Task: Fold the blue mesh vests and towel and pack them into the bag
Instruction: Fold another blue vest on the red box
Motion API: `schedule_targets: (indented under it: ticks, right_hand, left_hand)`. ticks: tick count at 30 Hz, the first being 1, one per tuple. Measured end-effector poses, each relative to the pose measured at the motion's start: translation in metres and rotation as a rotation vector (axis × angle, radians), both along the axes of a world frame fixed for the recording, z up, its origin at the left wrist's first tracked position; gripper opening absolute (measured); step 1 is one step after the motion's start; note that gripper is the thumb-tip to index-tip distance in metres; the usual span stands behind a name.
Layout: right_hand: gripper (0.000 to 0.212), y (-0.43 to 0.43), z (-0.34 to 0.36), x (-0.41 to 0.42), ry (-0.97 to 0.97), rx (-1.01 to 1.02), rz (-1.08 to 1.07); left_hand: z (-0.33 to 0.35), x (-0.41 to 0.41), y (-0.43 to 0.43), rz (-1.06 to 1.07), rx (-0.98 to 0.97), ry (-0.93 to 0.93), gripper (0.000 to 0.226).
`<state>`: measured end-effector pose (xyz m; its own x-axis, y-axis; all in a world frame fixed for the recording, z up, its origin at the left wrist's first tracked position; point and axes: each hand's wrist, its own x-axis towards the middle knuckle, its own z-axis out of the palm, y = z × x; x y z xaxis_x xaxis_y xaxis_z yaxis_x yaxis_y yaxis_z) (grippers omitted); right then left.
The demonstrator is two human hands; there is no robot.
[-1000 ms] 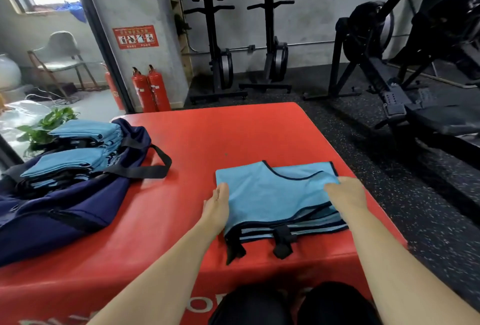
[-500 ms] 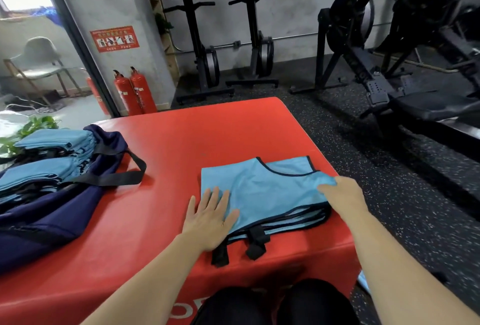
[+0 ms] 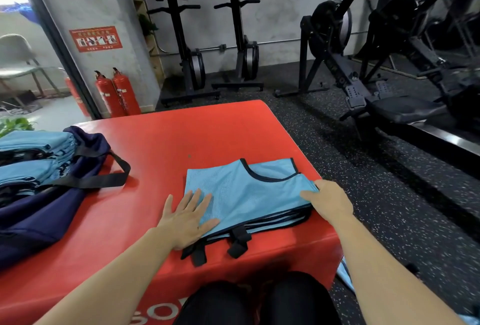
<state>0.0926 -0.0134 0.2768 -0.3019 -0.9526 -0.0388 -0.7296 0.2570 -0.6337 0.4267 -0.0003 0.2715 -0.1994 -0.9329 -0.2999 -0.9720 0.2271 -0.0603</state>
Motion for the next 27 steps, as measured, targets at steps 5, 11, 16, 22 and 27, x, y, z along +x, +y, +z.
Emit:
schedule_targets:
  ticks: [5, 11, 16, 22, 27]
  right_hand:
    - [0.015, 0.007, -0.001, -0.006, -0.065, -0.031, -0.036]
    - [0.047, 0.01, 0.012, 0.016, 0.412, -0.084, -0.083]
    - [0.073, 0.0, 0.002, 0.06, 0.604, 0.039, 0.436]
    - [0.079, -0.008, -0.004, 0.063, 0.567, 0.307, 0.445]
    - [0.113, -0.029, 0.013, 0.087, 0.578, 0.157, 0.475]
  left_hand:
    - [0.01, -0.012, -0.005, 0.068, -0.031, 0.099, 0.107]
    - [0.006, -0.025, -0.017, -0.023, -0.038, 0.05, 0.102]
    - [-0.002, -0.023, -0.021, -0.103, -0.023, 0.055, 0.108]
    - [0.001, -0.022, -0.031, -0.14, -0.007, 0.008, 0.11]
    - [0.023, -0.052, -0.072, -0.237, -0.12, 0.079, 0.094]
